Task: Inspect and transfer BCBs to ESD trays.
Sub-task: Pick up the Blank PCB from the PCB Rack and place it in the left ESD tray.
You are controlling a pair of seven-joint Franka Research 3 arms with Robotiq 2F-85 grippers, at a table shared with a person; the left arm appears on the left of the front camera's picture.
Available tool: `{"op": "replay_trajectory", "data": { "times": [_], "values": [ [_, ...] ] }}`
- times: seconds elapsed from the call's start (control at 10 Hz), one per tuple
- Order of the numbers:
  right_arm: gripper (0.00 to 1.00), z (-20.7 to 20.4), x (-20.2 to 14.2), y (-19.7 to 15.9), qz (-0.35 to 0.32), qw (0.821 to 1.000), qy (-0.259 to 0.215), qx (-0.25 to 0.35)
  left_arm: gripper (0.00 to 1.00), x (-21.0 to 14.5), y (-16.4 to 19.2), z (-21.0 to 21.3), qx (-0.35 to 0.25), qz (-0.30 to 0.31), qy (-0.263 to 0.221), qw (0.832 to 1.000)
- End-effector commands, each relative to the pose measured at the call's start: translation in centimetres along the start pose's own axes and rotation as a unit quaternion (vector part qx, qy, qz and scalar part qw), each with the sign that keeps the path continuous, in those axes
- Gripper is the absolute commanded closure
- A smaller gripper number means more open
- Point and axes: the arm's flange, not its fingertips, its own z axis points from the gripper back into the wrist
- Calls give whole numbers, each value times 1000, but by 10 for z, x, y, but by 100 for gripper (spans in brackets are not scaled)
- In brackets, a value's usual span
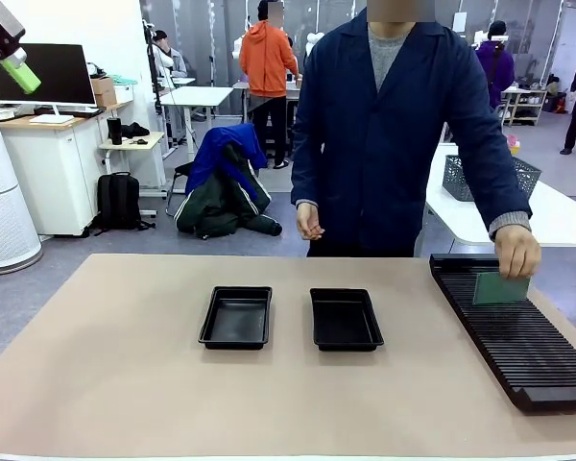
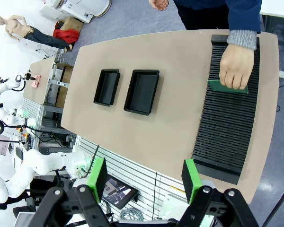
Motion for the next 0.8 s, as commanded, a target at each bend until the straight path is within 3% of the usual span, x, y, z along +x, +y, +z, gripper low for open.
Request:
{"op": "replay_trajectory", "data": {
  "times": [0.0,0.7],
  "values": [
    [15,-1,-2,2,2,1000,0,3,0,-1,0,0,0,1,-3,1000],
    [15,-1,-2,2,2,1000,0,3,0,-1,0,0,0,1,-3,1000]
  ]
}}
